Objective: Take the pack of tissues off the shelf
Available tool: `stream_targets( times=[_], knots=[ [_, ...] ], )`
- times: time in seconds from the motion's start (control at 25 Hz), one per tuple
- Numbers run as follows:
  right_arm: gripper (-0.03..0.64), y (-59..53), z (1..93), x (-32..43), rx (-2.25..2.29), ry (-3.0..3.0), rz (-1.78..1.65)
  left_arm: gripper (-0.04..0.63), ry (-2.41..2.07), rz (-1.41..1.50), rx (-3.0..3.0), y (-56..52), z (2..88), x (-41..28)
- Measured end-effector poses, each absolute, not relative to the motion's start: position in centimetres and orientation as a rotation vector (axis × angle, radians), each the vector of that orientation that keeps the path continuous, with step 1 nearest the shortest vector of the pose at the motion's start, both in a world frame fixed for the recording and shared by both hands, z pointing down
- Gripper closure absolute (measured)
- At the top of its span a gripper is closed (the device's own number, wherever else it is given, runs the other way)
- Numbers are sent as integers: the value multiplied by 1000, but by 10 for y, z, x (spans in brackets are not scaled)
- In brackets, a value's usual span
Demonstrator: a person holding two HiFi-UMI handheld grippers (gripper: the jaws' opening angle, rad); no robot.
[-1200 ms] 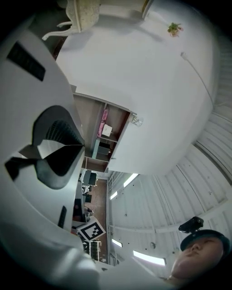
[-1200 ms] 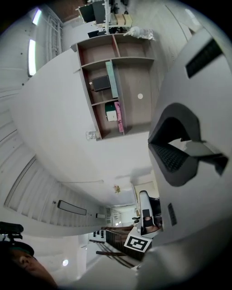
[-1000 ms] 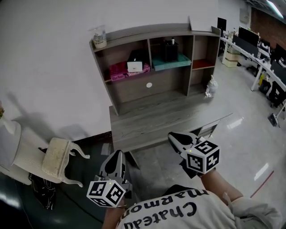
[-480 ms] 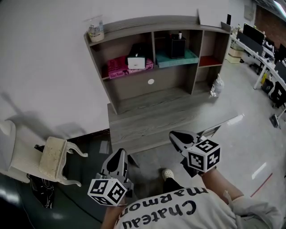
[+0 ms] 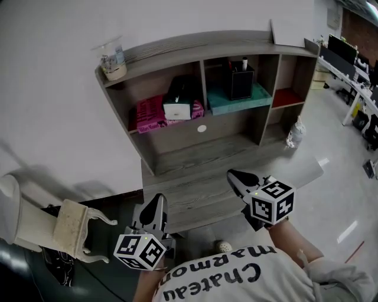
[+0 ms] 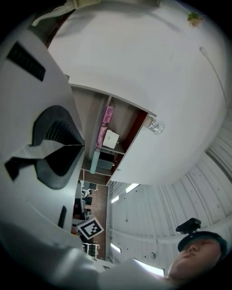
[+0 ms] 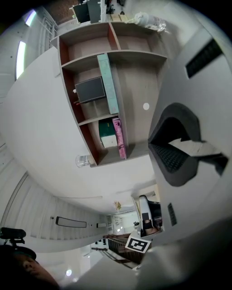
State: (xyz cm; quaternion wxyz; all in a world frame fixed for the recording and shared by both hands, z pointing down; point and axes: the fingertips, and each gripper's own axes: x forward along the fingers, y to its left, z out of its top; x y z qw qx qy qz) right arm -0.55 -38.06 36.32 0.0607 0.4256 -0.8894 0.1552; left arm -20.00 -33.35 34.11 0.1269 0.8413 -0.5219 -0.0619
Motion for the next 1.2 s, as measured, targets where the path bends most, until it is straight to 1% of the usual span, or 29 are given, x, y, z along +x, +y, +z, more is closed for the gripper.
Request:
stream_targets(
  times=[0.52, 0.88, 1.2],
  knots=[
    [609, -479, 363, 47, 1298, -2715, 485, 577, -1638, -93, 2545, -443, 307, -180],
    [609, -503, 371, 86, 1364, -2710, 563, 577, -1678, 136, 2703, -489, 286, -151],
    [609, -515, 376, 120, 1461, -2678, 600, 574, -1667, 258, 2796, -506, 266, -132]
  ],
)
